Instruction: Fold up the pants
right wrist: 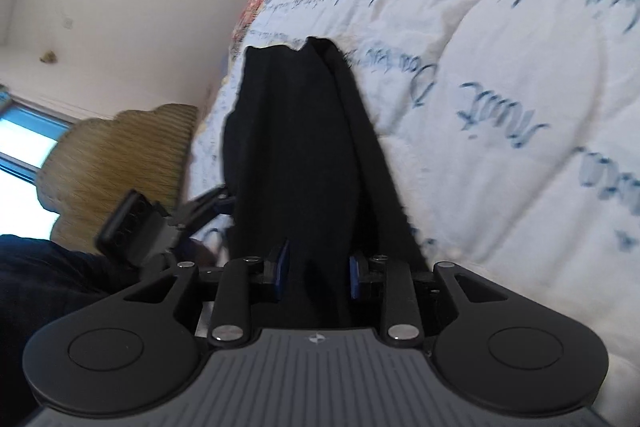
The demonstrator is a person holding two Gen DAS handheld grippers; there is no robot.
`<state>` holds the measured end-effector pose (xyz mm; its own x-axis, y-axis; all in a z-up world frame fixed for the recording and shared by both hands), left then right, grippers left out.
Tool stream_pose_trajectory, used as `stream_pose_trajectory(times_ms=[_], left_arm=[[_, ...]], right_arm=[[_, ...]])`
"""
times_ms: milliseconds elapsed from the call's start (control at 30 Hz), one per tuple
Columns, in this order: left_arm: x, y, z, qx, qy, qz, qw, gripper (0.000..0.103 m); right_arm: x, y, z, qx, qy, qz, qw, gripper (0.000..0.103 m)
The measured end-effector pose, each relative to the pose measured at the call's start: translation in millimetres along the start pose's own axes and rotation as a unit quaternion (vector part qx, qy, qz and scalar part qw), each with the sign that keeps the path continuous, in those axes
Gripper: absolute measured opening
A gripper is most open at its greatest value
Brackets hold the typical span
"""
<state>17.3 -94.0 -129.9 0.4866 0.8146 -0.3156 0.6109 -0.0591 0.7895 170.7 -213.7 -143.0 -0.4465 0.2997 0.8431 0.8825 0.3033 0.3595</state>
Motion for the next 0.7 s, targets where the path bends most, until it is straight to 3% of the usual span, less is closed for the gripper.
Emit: stream_pose_trajectory(times_ms=[100, 200, 367, 700], left_arm=[[0, -1, -2, -0.001, -0.005, -0.006, 1.0000, 0.088], [1, -1, -2, -0.002, -0.008, -0.010, 0.9999, 0.088], [1, 0, -3, -0.003, -0.011, -0.015, 0.9998, 0.089], [5, 0, -5, -0.006, -0.022, -0.027, 0.9994, 0.089]], right_arm=[[4, 7, 1, -0.013, 0.052, 0.033, 0.998, 0.034], [8, 18, 11, -0.013, 0.054, 0.033, 0.998, 0.061], [18, 55, 30, -0.012, 0.075, 0.042, 0.996, 0.077], [27, 129, 59, -0.055, 0.136, 0.054, 0.988, 0.081]])
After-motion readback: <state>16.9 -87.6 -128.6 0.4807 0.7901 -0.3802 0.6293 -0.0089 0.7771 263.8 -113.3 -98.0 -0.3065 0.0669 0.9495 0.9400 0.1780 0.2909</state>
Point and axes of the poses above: each gripper's, at about its wrist camera, not at the fingertips, and z roughly the way its jaws point, x to its left, y to its top, the point moved 8 cm from there along z, roughly the way its jaws point, and after that the axes turned 3 degrees about -z, right-handed, at the moved point
